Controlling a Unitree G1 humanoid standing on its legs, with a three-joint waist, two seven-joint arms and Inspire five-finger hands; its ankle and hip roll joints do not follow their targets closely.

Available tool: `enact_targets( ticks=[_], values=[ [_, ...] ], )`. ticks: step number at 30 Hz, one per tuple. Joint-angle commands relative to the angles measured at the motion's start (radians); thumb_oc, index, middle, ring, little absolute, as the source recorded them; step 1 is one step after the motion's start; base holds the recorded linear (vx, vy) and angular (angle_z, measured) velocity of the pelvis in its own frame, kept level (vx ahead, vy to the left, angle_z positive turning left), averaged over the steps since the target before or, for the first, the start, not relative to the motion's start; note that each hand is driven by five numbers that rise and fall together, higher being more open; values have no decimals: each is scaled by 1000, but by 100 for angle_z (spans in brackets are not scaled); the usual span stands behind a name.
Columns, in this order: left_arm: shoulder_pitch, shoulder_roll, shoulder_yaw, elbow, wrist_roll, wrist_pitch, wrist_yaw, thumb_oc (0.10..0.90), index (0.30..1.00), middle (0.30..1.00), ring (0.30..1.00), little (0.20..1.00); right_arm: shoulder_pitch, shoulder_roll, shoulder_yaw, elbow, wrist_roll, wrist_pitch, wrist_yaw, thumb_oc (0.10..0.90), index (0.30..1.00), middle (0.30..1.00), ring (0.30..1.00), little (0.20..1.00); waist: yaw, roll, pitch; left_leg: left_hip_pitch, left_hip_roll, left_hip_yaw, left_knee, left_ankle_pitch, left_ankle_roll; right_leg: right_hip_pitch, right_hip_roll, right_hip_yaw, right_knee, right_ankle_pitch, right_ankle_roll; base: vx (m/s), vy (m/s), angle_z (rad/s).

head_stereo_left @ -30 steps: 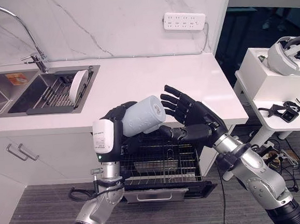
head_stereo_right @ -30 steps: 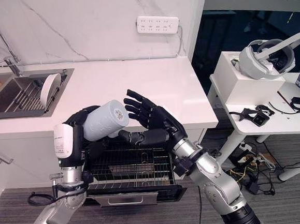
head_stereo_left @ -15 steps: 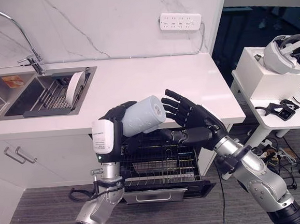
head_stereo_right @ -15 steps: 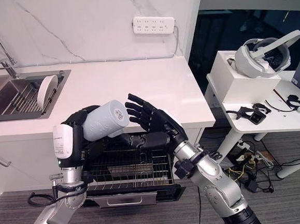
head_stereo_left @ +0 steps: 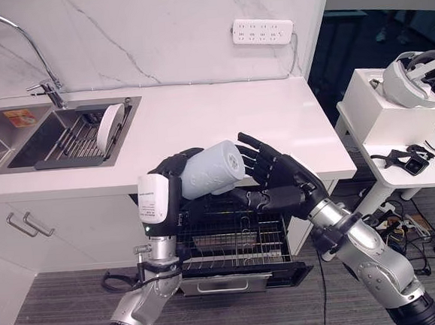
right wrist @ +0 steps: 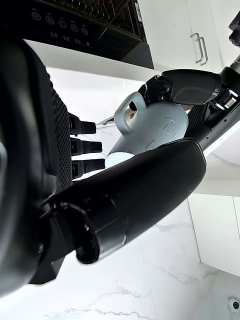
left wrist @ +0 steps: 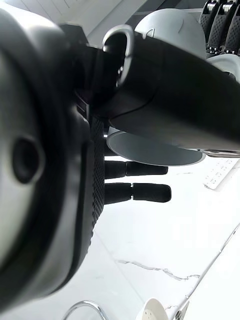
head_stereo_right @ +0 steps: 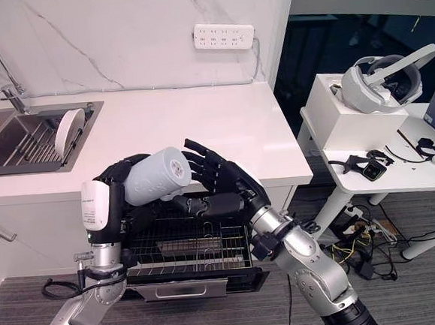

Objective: Place the dishes in the dishwasher.

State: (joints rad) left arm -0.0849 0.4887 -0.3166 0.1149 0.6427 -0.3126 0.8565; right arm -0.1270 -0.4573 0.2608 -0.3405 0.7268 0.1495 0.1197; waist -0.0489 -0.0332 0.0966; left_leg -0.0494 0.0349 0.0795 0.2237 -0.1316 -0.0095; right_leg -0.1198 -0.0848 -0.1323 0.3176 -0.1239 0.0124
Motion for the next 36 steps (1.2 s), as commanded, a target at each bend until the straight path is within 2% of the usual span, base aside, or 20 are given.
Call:
enact_targets(
  ticks=[1, 25, 26, 27, 28, 29, 36],
  values=[
    [-96, 29, 10, -82, 2, -64, 22, 400, 300, 300, 300, 300, -98, 21, -25, -83, 9, -68, -8, 800, 900, 900, 900, 900, 11, -17, -50, 19, 56, 69, 76, -154, -5, 62, -22, 33, -18, -88, 93, 0, 0, 0],
    [-93, 26, -47, -121, 2, -85, -36, 400, 300, 300, 300, 300, -117, 32, -4, -90, 12, -67, -37, 800, 900, 900, 900, 900, 15, -21, -44, 16, 53, 69, 76, -155, 0, 56, -25, 34, -18, -84, 97, 0, 0, 0],
    [-94, 27, -47, -124, 0, -85, -38, 400, 300, 300, 300, 300, -117, 32, -4, -88, 11, -69, -35, 557, 535, 535, 535, 535, 16, -22, -42, 16, 53, 69, 76, -155, 0, 56, -25, 34, -18, -84, 97, 0, 0, 0],
    [-93, 28, -49, -123, 1, -87, -35, 400, 300, 300, 300, 300, -117, 29, -3, -88, 11, -70, -34, 513, 469, 469, 469, 469, 15, -22, -42, 16, 52, 69, 76, -155, 1, 56, -26, 34, -18, -84, 97, 0, 0, 0],
    [-92, 28, -50, -123, 1, -89, -34, 400, 300, 300, 300, 300, -116, 27, -2, -89, 10, -73, -36, 428, 342, 342, 342, 342, 16, -22, -41, 16, 52, 68, 76, -155, 1, 56, -26, 33, -18, -84, 98, 0, 0, 0],
    [-91, 29, -50, -125, -1, -88, -35, 400, 300, 300, 300, 300, -116, 26, -2, -89, 8, -73, -36, 400, 300, 300, 300, 300, 17, -22, -41, 16, 52, 68, 76, -156, 1, 57, -26, 33, -18, -84, 98, 0, 0, 0],
    [-90, 31, -47, -139, -10, -84, -33, 400, 300, 300, 300, 300, -117, 18, 10, -85, -17, -48, -24, 400, 300, 300, 300, 300, 19, -23, -42, 18, 51, 66, 76, -157, 2, 59, -27, 31, -18, -85, 98, 0, 0, 0]
  ],
)
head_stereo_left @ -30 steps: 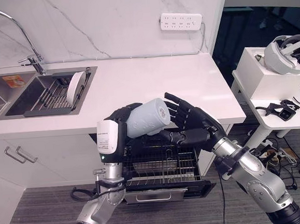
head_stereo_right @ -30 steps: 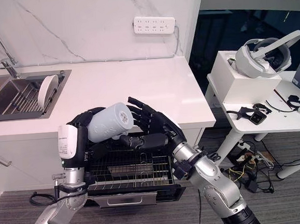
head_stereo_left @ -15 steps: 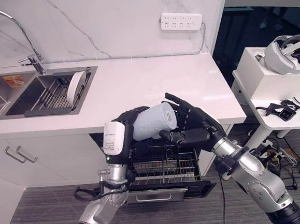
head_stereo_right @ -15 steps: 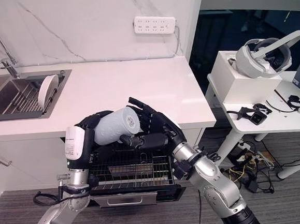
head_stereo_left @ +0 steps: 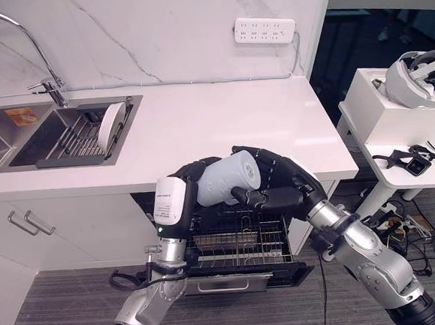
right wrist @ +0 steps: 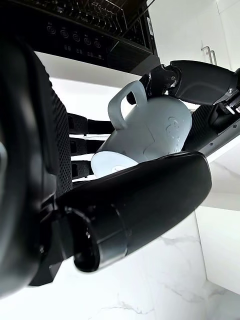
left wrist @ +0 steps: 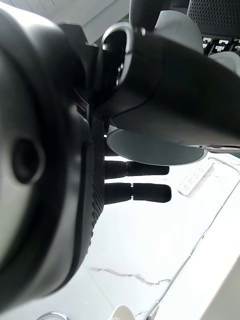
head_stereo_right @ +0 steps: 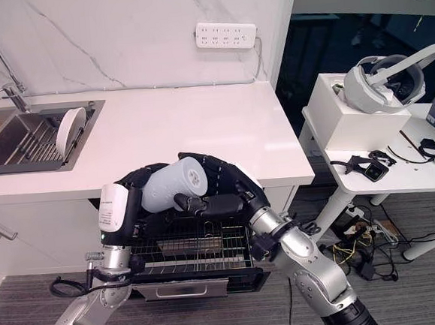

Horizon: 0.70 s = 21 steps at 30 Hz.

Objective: Place the dishes in the dishwasher.

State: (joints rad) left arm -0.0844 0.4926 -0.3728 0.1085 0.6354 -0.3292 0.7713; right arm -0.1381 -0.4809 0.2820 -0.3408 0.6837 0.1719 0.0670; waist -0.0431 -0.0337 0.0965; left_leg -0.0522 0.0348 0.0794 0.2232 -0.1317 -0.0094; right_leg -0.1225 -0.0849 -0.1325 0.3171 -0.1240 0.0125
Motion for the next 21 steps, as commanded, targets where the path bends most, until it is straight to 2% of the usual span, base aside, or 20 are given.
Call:
enact_targets(
  ticks=[1, 11, 13, 18, 21],
  values=[
    [-92, 27, 10, -135, -6, -65, 52, 400, 300, 300, 300, 300, -106, 41, -12, -82, 24, -69, 31, 400, 300, 300, 300, 300, 13, -22, -42, 21, 51, 67, 77, -157, 2, 62, -27, 30, -17, -85, 98, 0, 0, 0],
    [-90, 26, 26, -151, -59, -78, 29, 400, 300, 300, 300, 300, -95, 34, -15, -73, 12, -70, 31, 400, 300, 300, 300, 300, 14, -23, -43, 20, 52, 63, 77, -156, 1, 63, -28, 27, -17, -86, 97, 0, 0, 0],
    [-87, 23, 29, -156, -84, -80, 7, 800, 900, 900, 900, 900, -92, 36, -19, -69, 6, -75, 31, 400, 300, 300, 300, 300, 15, -22, -43, 20, 52, 64, 77, -155, 1, 63, -29, 27, -17, -85, 98, 0, 0, 0],
    [-58, 1, 72, -156, -238, -51, -32, 800, 900, 900, 900, 900, -86, 36, -42, -69, -19, -76, 23, 400, 300, 300, 300, 300, 18, -23, -41, 20, 53, 62, 77, -156, 0, 63, -27, 26, -17, -86, 96, 0, 0, 0],
    [-19, 4, 129, -160, -243, -48, -21, 800, 900, 900, 900, 900, -62, 30, -70, -73, -22, -87, 24, 400, 300, 300, 300, 300, 21, -20, -39, 21, 51, 59, 77, -153, 0, 64, -27, 24, -17, -86, 93, 0, 0, 0]
  ],
)
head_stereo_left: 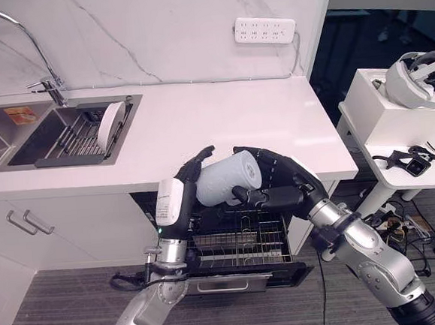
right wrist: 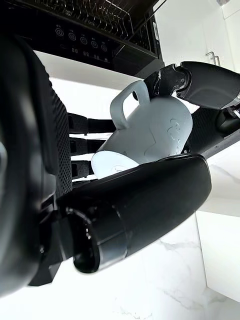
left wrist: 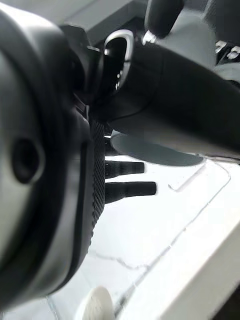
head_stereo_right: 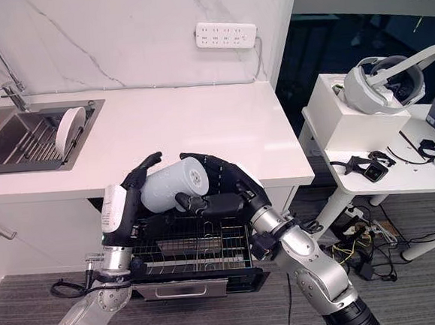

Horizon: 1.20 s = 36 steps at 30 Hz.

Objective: Place the dishes in the dishwasher.

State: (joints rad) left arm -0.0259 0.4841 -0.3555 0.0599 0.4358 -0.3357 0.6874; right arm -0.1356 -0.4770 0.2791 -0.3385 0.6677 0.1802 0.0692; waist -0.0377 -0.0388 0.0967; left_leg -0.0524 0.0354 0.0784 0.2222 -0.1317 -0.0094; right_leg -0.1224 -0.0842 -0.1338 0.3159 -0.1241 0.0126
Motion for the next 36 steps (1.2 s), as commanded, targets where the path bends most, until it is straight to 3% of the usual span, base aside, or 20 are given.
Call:
enact_targets(
  ticks=[1, 16, 21, 26, 33, 36],
  values=[
    [-68, 19, 129, -110, -36, -37, 71, 800, 900, 900, 900, 900, -59, 22, -75, -75, -6, -102, 20, 400, 300, 300, 300, 300, 17, -14, -38, 21, 51, 61, 78, -152, -1, 64, -29, 24, -16, -85, 92, 0, 0, 0],
    [29, 68, 364, -49, 14, 17, 214, 800, 900, 900, 900, 900, 24, 22, -154, -62, -19, -133, 39, 400, 300, 300, 300, 300, 20, 0, -49, 16, 49, 51, 78, -143, -8, 62, -32, 20, -16, -92, 89, 2, 1, 1],
    [69, 64, 455, -64, -49, -62, 232, 800, 900, 900, 900, 900, 60, 17, -189, -65, -32, -107, 64, 400, 300, 300, 300, 300, 18, -1, -49, 14, 49, 49, 78, -141, -11, 62, -34, 18, -16, -94, 88, 0, 0, 0],
    [81, 0, 541, -205, -306, -215, 37, 800, 900, 900, 900, 900, 128, 41, -209, -46, -69, -49, 92, 400, 300, 300, 300, 300, 11, -5, -44, 10, 49, 37, 78, -137, -13, 63, -36, 11, -16, -97, 86, 0, 0, 0],
    [64, 37, 541, -315, -421, -215, -138, 800, 900, 900, 900, 900, 177, 29, -231, -46, -99, -17, 123, 400, 300, 300, 300, 300, -8, 1, -35, 11, 46, 37, 78, -139, -11, 62, -34, 17, -16, -98, 88, -3, 1, 1],
    [83, 47, 539, -354, -544, -161, -342, 800, 900, 900, 900, 900, 211, 28, -244, -46, -105, -15, 133, 400, 300, 300, 300, 300, -11, 5, -29, 9, 45, 39, 78, -138, -11, 59, -34, 19, -16, -98, 90, 0, 0, 0]
  ],
)
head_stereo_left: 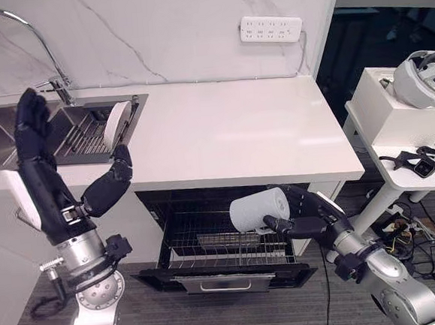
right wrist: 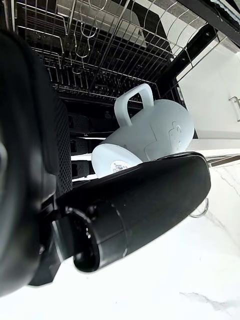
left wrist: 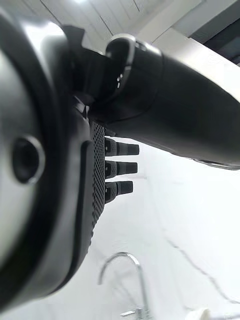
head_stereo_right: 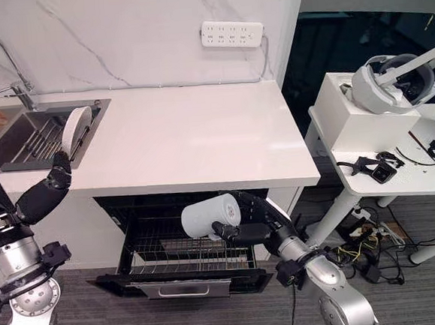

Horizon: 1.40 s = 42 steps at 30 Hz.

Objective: Place the dishes in the dishwasher.

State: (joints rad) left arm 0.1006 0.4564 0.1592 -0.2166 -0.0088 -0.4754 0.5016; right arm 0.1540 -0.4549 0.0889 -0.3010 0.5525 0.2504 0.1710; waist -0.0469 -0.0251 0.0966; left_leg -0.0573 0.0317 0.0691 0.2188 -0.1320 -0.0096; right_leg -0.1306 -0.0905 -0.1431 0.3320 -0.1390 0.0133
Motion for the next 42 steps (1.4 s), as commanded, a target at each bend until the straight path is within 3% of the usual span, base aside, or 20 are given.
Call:
enact_targets(
  ticks=[1, 6, 7, 8, 13, 14, 16, 21, 24, 29, 33, 37, 40, 42],
  values=[
    [-30, 86, 11, -99, -101, 25, -243, 800, 900, 900, 900, 900, -66, 6, -59, -85, 5, -87, 32, 400, 300, 300, 300, 300, -3, -6, -23, 13, 50, 49, 81, -136, -11, 66, -27, 28, -32, -83, 90, 0, 0, 0],
    [11, 163, -15, -135, -246, 183, -585, 800, 900, 900, 900, 900, -37, -10, -83, -69, 5, -91, 40, 400, 300, 300, 300, 300, -5, 12, -10, 7, 50, 54, 81, -130, -9, 60, -27, 25, -32, -79, 96, -6, 10, -1],
    [24, 208, -37, -128, -291, 255, -719, 800, 900, 900, 900, 900, -42, -19, -86, -42, 8, -95, 29, 400, 300, 300, 300, 300, -6, 23, -5, 7, 51, 60, 81, -127, -8, 57, -27, 23, -32, -76, 98, 13, 50, -5],
    [24, 250, -53, -118, -298, 301, -782, 800, 900, 900, 900, 900, -51, -34, -92, -24, 17, -103, 14, 400, 300, 300, 300, 300, -8, 31, 0, 7, 52, 64, 81, -125, -9, 57, -27, 20, -32, -75, 100, 15, 53, -3],
    [11, 351, -99, -93, -313, 408, -937, 800, 900, 900, 900, 900, -81, -76, -98, 25, 49, -113, -20, 400, 300, 300, 300, 300, -14, 51, 7, 2, 58, 76, 81, -118, -12, 51, -31, 12, -32, -71, 103, 10, 32, -1],
    [0, 378, -114, -93, -318, 468, -995, 800, 900, 900, 900, 900, -97, -87, -91, 44, 54, -112, -28, 400, 300, 300, 300, 300, -15, 59, 10, 2, 59, 80, 81, -117, -12, 50, -34, 8, -32, -71, 104, 23, 53, -4],
    [-35, 415, -149, -98, -338, 530, -1022, 800, 900, 900, 900, 900, -120, -100, -75, 75, 59, -119, -39, 400, 300, 300, 300, 300, -17, 65, 11, 2, 61, 87, 81, -115, -13, 50, -37, 3, -32, -71, 106, 36, 41, -5],
    [-81, 430, -196, -115, -362, 604, -1056, 800, 900, 900, 900, 900, -134, -126, -67, 91, 60, -116, -55, 400, 300, 300, 300, 300, -18, 69, 17, -1, 67, 96, 81, -108, -15, 50, -39, -8, -32, -72, 105, 59, 20, 0],
    [-99, 430, -207, -123, -375, 618, -1044, 800, 900, 900, 900, 900, -150, -149, -75, 93, 71, -118, -65, 400, 300, 300, 300, 300, -18, 68, 37, -13, 70, 98, 81, -100, -20, 41, -40, -9, -32, -68, 103, 36, 4, 0],
    [-191, 444, -226, -114, -429, 584, -1021, 800, 900, 900, 900, 900, -242, -185, -85, 102, 97, -175, -112, 400, 300, 300, 300, 300, -19, 72, 116, -113, 71, 88, 81, -72, -24, -54, -38, 4, -32, -42, 93, -179, 4, 2],
    [-234, 444, -260, -88, -431, 633, -1010, 800, 900, 900, 900, 900, -289, -191, -75, 109, 103, -204, -129, 400, 300, 300, 300, 300, -21, 76, 143, -137, 68, 89, 81, -67, -25, -76, -41, -1, -32, -35, 93, -92, 7, 3],
    [-228, 436, -285, -47, -375, 661, -1023, 800, 900, 900, 900, 900, -290, -195, -68, 110, 101, -213, -132, 400, 300, 300, 300, 300, -21, 77, 136, -127, 70, 95, 81, -67, -25, -65, -46, -10, -32, -35, 95, 30, -6, 2],
    [-227, 434, -319, -11, -183, 649, -1021, 800, 900, 900, 900, 900, -292, -198, -67, 120, 97, -211, -120, 400, 300, 300, 300, 300, -18, 76, 126, -111, 70, 100, 81, -71, -25, -49, -45, -15, -32, -40, 95, 67, -4, 5],
    [-236, 443, -339, 13, -141, 672, -1051, 800, 900, 900, 900, 900, -296, -204, -65, 132, 105, -216, -112, 400, 300, 300, 300, 300, -15, 73, 121, -102, 71, 103, 81, -73, -24, -40, -46, -18, -32, -42, 96, 70, -16, 0]
  ],
)
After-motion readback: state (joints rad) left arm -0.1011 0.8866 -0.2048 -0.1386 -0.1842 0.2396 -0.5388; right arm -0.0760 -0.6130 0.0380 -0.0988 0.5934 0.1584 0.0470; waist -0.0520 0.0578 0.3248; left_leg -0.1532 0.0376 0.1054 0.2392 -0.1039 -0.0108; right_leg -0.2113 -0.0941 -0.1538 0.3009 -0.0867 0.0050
